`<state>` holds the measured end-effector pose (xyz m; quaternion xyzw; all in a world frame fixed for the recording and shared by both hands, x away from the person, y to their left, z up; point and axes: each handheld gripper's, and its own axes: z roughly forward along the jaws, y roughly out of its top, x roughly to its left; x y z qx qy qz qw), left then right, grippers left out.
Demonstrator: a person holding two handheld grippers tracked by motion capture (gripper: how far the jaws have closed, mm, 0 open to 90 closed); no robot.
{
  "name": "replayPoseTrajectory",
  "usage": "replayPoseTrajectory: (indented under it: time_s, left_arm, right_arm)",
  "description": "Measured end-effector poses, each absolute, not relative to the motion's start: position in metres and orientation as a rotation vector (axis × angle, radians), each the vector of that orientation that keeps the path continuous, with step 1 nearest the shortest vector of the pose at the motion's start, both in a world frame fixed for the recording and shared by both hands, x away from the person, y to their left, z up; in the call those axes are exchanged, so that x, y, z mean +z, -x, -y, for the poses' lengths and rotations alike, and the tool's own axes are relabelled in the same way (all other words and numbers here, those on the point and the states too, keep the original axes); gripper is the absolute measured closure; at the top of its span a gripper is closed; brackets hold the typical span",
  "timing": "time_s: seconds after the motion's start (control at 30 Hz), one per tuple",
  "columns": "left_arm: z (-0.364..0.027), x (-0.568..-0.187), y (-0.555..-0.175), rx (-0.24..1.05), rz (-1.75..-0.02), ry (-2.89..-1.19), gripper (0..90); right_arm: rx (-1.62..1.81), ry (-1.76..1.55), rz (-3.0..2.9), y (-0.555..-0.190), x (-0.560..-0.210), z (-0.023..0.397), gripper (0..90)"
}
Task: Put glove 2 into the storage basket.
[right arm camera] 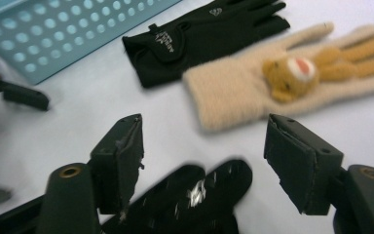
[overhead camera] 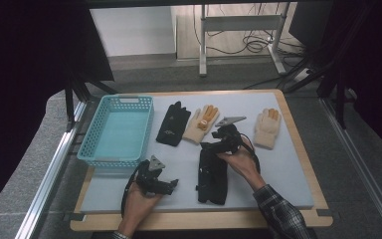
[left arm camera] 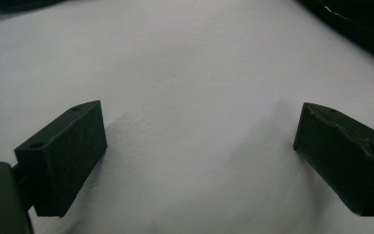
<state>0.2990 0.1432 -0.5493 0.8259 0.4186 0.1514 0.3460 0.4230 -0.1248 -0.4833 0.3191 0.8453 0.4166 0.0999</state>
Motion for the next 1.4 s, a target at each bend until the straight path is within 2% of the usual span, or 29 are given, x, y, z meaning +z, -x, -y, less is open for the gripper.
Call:
replayPoseTrajectory:
  time_s: [0.2, 0.37, 0.63, 1.07, 1.13, 1.33, 1.37, 1.4]
  left_arm:
    - [-0.143, -0.549, -0.299, 0.393, -1.087, -2.142, 5.3]
    - [-0.143, -0.549, -0.299, 0.391, -1.088, -2.141, 5.3]
    - [-0.143, -0.550, -0.299, 0.392, -1.088, -2.137, 5.3]
    - [-0.143, -0.550, -0.299, 0.393, -1.088, -2.135, 5.3]
    - [-0.143, -0.550, -0.299, 0.393, -1.088, -2.134, 5.3]
    - [-0.143, -0.550, -0.299, 0.395, -1.088, -2.134, 5.4]
    - [-0.143, -0.550, -0.299, 0.395, -1.088, -2.134, 5.4]
    - [-0.143, -0.550, -0.299, 0.395, -1.088, -2.134, 5.4]
  right_arm:
    - [1.186, -0.906, -2.533, -0.443, -0.484, 0.097, 42.2]
    - [1.164, -0.866, -2.562, -0.463, -0.490, 0.072, 47.5]
    - [1.138, -0.867, -2.559, -0.489, -0.500, 0.038, 46.7]
    - [1.011, -0.915, -2.538, -0.524, -0.523, 0.003, 38.0]
    - [0.966, -0.897, -2.550, -0.527, -0.527, 0.001, 40.2]
    - [0.968, -0.922, -2.524, -0.525, -0.530, -0.001, 63.3]
    - [0.968, -0.922, -2.524, -0.525, -0.530, -0.001, 63.3]
    - [0.963, -0.947, -2.509, -0.525, -0.529, 0.000, 70.1]
